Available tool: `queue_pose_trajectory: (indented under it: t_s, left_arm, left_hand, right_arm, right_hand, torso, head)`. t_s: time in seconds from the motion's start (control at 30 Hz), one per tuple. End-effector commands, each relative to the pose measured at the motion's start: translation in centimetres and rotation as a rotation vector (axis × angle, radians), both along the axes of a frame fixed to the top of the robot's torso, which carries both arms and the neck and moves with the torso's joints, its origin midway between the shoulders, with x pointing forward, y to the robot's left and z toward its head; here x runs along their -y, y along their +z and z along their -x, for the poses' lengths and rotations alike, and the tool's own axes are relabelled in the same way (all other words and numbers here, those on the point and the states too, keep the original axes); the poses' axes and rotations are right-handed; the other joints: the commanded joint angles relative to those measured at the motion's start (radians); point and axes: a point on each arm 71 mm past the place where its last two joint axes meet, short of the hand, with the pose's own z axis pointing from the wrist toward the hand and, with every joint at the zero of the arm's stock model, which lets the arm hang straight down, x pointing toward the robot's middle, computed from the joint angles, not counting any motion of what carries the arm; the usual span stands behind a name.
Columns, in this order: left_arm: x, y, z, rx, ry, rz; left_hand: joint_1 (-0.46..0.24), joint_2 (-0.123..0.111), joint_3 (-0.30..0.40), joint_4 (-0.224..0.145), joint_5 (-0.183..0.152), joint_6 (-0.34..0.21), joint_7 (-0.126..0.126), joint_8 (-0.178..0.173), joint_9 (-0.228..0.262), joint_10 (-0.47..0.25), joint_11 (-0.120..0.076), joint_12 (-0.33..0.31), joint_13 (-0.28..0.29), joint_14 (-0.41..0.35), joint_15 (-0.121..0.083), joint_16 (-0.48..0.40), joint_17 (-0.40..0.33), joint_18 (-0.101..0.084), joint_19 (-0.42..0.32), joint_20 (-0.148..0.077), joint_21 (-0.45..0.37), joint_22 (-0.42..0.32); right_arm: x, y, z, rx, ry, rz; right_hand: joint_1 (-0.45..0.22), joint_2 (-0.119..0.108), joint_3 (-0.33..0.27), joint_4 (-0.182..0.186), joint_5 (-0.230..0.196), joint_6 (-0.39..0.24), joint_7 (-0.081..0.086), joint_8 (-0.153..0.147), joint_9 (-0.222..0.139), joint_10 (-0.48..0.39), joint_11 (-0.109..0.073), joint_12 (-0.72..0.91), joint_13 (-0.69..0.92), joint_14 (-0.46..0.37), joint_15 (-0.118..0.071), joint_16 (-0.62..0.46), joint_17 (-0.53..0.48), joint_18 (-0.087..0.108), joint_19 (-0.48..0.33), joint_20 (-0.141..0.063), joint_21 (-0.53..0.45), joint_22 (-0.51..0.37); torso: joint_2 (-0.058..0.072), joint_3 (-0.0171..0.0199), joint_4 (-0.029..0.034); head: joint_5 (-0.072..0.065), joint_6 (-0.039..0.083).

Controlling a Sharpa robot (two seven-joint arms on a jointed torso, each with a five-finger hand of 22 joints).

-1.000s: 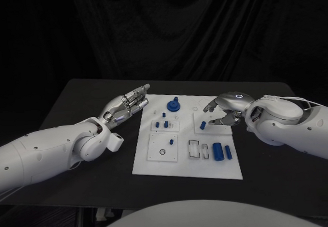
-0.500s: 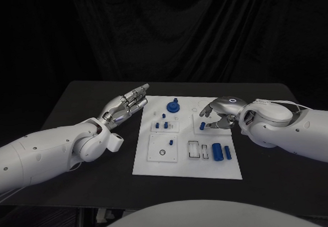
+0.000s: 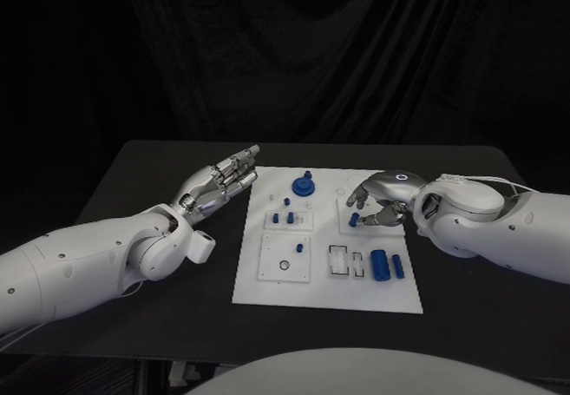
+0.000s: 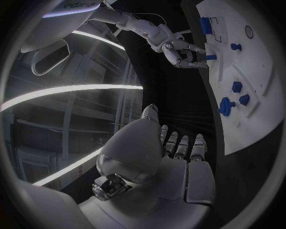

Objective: Assemble the parts on the task board

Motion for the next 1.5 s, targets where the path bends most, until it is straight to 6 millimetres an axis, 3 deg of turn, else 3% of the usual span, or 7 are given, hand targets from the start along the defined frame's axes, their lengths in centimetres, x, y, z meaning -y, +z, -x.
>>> queue_pose_trajectory:
  t_s: [0.03, 0.3, 0.7, 0.97, 1.2, 1.3, 1.5]
  left_arm:
    - [0.07, 0.72, 0.21, 0.069, -0.002, 0.065]
    - [0.41, 0.68, 0.07, 0.07, -0.01, 0.07]
    - [0.26, 0.64, -0.05, 0.073, -0.006, 0.068]
    - [0.23, 0.63, -0.06, 0.072, -0.007, 0.067]
    - [0.1, 0.63, -0.06, 0.072, -0.004, 0.066]
    - [0.05, 0.63, -0.06, 0.072, -0.003, 0.065]
    - [0.04, 0.61, -0.08, 0.07, -0.003, 0.064]
  left_hand:
    - [0.011, 0.003, 0.004, -0.004, 0.004, 0.001, 0.004, 0.001, 0.0, -0.001, 0.008, 0.002, 0.0, 0.0, -0.006, -0.004, -0.001, 0.002, 0.001, -0.003, -0.003, -0.001]
    - [0.022, 0.002, 0.008, -0.006, 0.008, 0.001, 0.006, 0.001, 0.0, 0.0, 0.011, 0.002, 0.0, 0.0, -0.003, -0.004, -0.001, 0.003, 0.001, 0.001, -0.003, 0.0]
    - [0.027, 0.0, 0.01, -0.008, 0.012, 0.002, 0.006, 0.001, 0.0, 0.0, 0.012, 0.003, 0.0, 0.0, -0.002, -0.004, -0.001, 0.003, 0.001, 0.003, -0.003, 0.0]
    - [0.031, -0.002, 0.011, -0.01, 0.012, 0.002, 0.007, 0.001, 0.0, 0.0, 0.013, 0.003, 0.0, 0.0, -0.001, -0.004, -0.001, 0.003, 0.001, 0.004, -0.003, 0.0]
    - [0.036, -0.003, 0.013, -0.013, 0.014, 0.007, 0.01, 0.001, 0.001, 0.0, 0.013, 0.003, 0.0, 0.0, 0.0, -0.004, -0.001, 0.003, 0.001, 0.005, -0.003, 0.0]
    - [0.038, -0.004, 0.014, -0.014, 0.014, 0.01, 0.013, 0.002, 0.002, 0.0, 0.014, 0.003, 0.0, 0.0, 0.0, -0.004, -0.001, 0.003, 0.002, 0.006, -0.003, 0.001]
    - [0.04, -0.004, 0.015, -0.015, 0.015, 0.012, 0.015, 0.002, 0.002, 0.0, 0.014, 0.004, 0.0, 0.0, 0.0, -0.004, -0.001, 0.004, 0.002, 0.007, -0.003, 0.001]
  right_arm:
    - [0.1, -0.33, 0.02, -0.023, 0.007, 0.019]
    - [0.33, -0.6, -0.26, -0.03, 0.004, 0.03]
    - [0.15, -0.72, -0.47, -0.027, 0.009, 0.029]
    - [-0.02, -0.78, -0.52, -0.036, 0.009, 0.026]
    - [-0.08, -0.83, -0.46, -0.046, 0.012, 0.027]
    - [-0.12, -0.8, -0.38, -0.046, 0.015, 0.025]
    - [-0.07, -0.7, -0.17, -0.051, 0.016, 0.012]
  right_hand:
    - [0.003, -0.001, 0.006, 0.0, 0.002, 0.014, -0.001, 0.005, 0.002, 0.009, 0.001, -0.002, -0.003, 0.02, -0.008, 0.006, 0.005, -0.004, -0.002, -0.008, 0.006, 0.186]
    - [0.003, -0.003, 0.015, -0.002, 0.003, 0.048, -0.006, 0.015, 0.007, 0.019, -0.001, -0.014, -0.008, 0.021, -0.011, 0.006, 0.005, -0.004, -0.001, -0.011, 0.006, 0.185]
    - [0.004, -0.012, 0.039, -0.005, 0.011, 0.054, -0.004, 0.003, 0.01, 0.045, -0.005, -0.027, -0.013, 0.022, -0.014, 0.006, 0.005, -0.005, 0.001, -0.015, 0.011, 0.187]
    - [0.0, -0.015, 0.045, -0.002, -0.001, 0.039, 0.001, -0.008, 0.007, 0.053, -0.006, -0.031, -0.015, 0.021, -0.015, 0.004, 0.003, -0.005, 0.001, -0.016, 0.01, 0.187]
    - [0.002, -0.015, 0.062, -0.001, -0.002, 0.055, 0.008, -0.003, 0.012, 0.093, -0.017, -0.025, -0.011, 0.021, -0.023, 0.003, 0.003, -0.005, 0.001, -0.022, 0.009, 0.187]
    - [0.018, -0.016, 0.094, -0.009, 0.02, 0.118, 0.008, 0.025, 0.031, 0.168, -0.044, -0.006, 0.001, 0.022, -0.046, 0.002, 0.002, -0.005, 0.003, -0.04, 0.014, 0.188]
    - [0.036, -0.014, 0.114, -0.031, 0.04, 0.22, -0.005, 0.077, 0.073, 0.229, -0.065, 0.013, 0.022, 0.025, -0.064, 0.002, 0.005, -0.007, 0.007, -0.06, 0.021, 0.191]
  torso:
    - [-0.002, 0.0005, -0.0081]
    - [0.002, 0.0027, 0.0068]
    - [0.014, -0.0003, 0.0129]
    - [0.019, -0.0087, 0.0161]
    - [0.024, -0.0066, 0.0159]
    - [0.026, -0.0069, 0.0168]
    - [0.031, -0.0113, 0.0202]
  head:
    - [0.005, 0.0]
    - [-0.01, 0.0]
    - [-0.016, 0.0]
    - [-0.013, 0.0]
    - [-0.006, 0.0]
    - [-0.004, 0.0]
    - [-0.008, 0.0]
